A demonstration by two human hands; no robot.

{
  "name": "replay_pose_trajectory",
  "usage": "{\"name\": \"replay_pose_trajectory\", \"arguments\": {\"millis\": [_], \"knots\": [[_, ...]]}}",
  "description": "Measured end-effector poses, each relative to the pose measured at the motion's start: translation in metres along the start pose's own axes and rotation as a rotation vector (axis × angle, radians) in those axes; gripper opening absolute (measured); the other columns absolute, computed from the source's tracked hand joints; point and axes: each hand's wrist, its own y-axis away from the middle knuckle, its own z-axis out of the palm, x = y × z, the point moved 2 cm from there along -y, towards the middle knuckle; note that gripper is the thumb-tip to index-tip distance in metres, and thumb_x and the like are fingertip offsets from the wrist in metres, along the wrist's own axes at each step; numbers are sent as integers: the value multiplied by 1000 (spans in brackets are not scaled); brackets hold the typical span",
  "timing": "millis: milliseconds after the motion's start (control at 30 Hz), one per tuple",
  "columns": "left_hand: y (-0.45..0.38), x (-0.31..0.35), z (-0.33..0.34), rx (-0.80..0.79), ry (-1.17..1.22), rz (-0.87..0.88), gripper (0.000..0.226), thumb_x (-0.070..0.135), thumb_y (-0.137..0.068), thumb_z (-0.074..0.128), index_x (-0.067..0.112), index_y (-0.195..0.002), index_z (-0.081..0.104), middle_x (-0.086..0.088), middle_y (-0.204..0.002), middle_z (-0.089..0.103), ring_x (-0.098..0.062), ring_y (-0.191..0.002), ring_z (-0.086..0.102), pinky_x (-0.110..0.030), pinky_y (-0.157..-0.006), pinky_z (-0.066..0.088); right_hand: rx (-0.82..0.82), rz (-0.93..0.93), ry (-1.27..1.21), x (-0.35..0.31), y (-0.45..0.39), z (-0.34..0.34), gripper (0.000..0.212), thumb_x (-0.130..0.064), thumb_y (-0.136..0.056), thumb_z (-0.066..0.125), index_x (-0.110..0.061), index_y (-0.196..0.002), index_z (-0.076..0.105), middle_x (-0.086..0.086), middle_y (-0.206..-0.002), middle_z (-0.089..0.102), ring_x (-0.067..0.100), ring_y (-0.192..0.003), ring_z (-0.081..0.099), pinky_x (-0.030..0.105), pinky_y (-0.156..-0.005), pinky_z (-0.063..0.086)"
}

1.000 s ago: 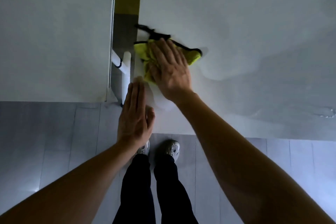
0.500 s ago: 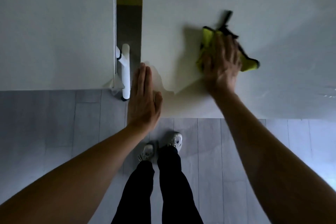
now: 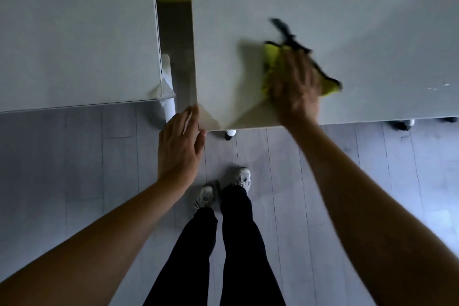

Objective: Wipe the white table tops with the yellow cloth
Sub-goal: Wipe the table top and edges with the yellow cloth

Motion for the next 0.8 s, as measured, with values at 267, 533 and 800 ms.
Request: {"name": "replay_pose_trajectory", "arguments": {"millis": [267,533,800], "knots": [[0,0,-2,-9,57,-22,59,44,-111,34,16,-163,35,-14,-157,47,-34,-142,42,-47,-116,38,75,105,12,-13,24,-4,63,-45,-99,33,-20,-156,34,12,-163,28,33,-151,21,51,-122,18],[7,-19,-11,-125,-43,96,59,8,-95,66,9,-152,51,-21,-164,37,-40,-148,38,-53,-120,36,-78,-309,-36,-125,82,43,59,-48,-103,42,-22,-156,35,7,-164,26,25,-154,16,46,-124,17],[-20,47,-7,-87,11,361,59,24,-105,32,10,-162,35,-15,-171,25,-37,-157,26,-45,-128,22,130,169,41,51,62,-26,56,-44,-101,39,-26,-153,38,5,-162,32,26,-151,24,46,-121,22]]}}
